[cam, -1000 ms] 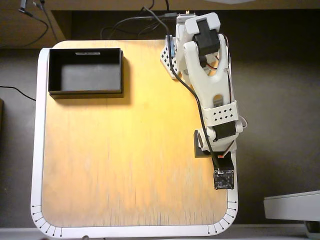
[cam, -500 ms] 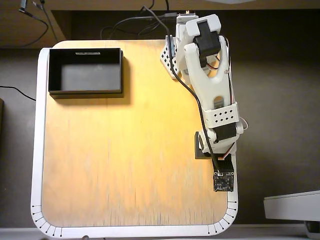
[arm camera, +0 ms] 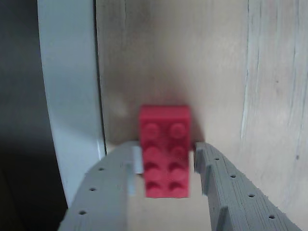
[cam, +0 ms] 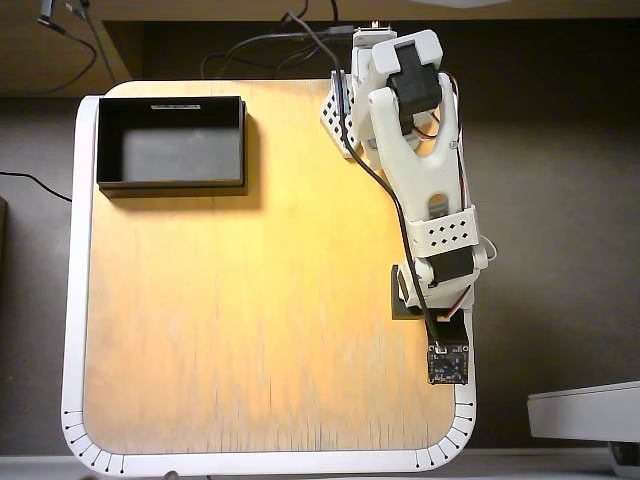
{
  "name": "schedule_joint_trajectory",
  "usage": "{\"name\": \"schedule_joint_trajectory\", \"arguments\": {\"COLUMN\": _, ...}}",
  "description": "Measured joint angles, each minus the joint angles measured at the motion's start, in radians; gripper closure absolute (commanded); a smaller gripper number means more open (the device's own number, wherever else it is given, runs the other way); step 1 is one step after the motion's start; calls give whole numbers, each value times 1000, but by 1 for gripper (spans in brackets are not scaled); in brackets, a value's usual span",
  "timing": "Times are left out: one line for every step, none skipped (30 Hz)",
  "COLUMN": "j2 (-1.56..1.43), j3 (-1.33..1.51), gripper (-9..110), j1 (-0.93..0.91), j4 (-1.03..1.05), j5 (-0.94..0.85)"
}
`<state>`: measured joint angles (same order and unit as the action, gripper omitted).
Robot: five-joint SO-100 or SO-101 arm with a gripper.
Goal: Grasp a lego block and put it in the bin.
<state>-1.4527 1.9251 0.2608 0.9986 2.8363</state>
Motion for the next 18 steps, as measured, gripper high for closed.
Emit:
{"name": "schedule_joint_trajectory", "arguments": {"j2": 0, "j3": 0, "gripper": 101, "j1": 0, "j4": 0, "j5": 0}}
{"name": "schedule_joint_trajectory", "arguments": {"j2": 0, "j3": 0, "gripper": 101, "j1": 0, "j4": 0, "j5": 0}}
{"name": "schedule_joint_trajectory", "arguments": {"j2": 0, "j3": 0, "gripper": 101, "j1": 0, "j4": 0, "j5": 0}}
{"name": "schedule_joint_trajectory", "arguments": {"j2": 0, "j3": 0, "gripper": 101, "j1": 0, "j4": 0, "j5": 0}}
{"name": "schedule_joint_trajectory", "arguments": {"j2": 0, "j3": 0, "gripper": 101, "j1": 0, "j4": 0, "j5": 0}}
{"name": "schedule_joint_trajectory", "arguments": {"j2": 0, "j3": 0, "gripper": 101, "j1": 0, "j4": 0, "j5": -5}}
{"name": "schedule_joint_trajectory", "arguments": {"j2": 0, "j3": 0, "gripper": 101, "j1": 0, "j4": 0, "j5": -5}}
{"name": "schedule_joint_trajectory", "arguments": {"j2": 0, "j3": 0, "gripper": 101, "j1": 0, "j4": 0, "j5": -6}}
{"name": "schedule_joint_trajectory", "arguments": {"j2": 0, "j3": 0, "gripper": 101, "j1": 0, "j4": 0, "j5": -8}}
{"name": "schedule_joint_trajectory", "arguments": {"j2": 0, "j3": 0, "gripper": 101, "j1": 0, "j4": 0, "j5": -11}}
{"name": "schedule_joint_trajectory", "arguments": {"j2": 0, "j3": 0, "gripper": 101, "j1": 0, "j4": 0, "j5": -14}}
{"name": "schedule_joint_trajectory", "arguments": {"j2": 0, "j3": 0, "gripper": 101, "j1": 0, "j4": 0, "j5": -15}}
{"name": "schedule_joint_trajectory", "arguments": {"j2": 0, "j3": 0, "gripper": 101, "j1": 0, "j4": 0, "j5": -17}}
{"name": "schedule_joint_trajectory", "arguments": {"j2": -5, "j3": 0, "gripper": 101, "j1": 0, "j4": 0, "j5": -17}}
{"name": "schedule_joint_trajectory", "arguments": {"j2": -9, "j3": 0, "gripper": 101, "j1": 0, "j4": 0, "j5": -17}}
{"name": "schedule_joint_trajectory", "arguments": {"j2": -14, "j3": 0, "gripper": 101, "j1": 0, "j4": 0, "j5": -25}}
{"name": "schedule_joint_trajectory", "arguments": {"j2": -21, "j3": 0, "gripper": 101, "j1": 0, "j4": 0, "j5": -25}}
{"name": "schedule_joint_trajectory", "arguments": {"j2": -34, "j3": 0, "gripper": 101, "j1": -2, "j4": 0, "j5": -25}}
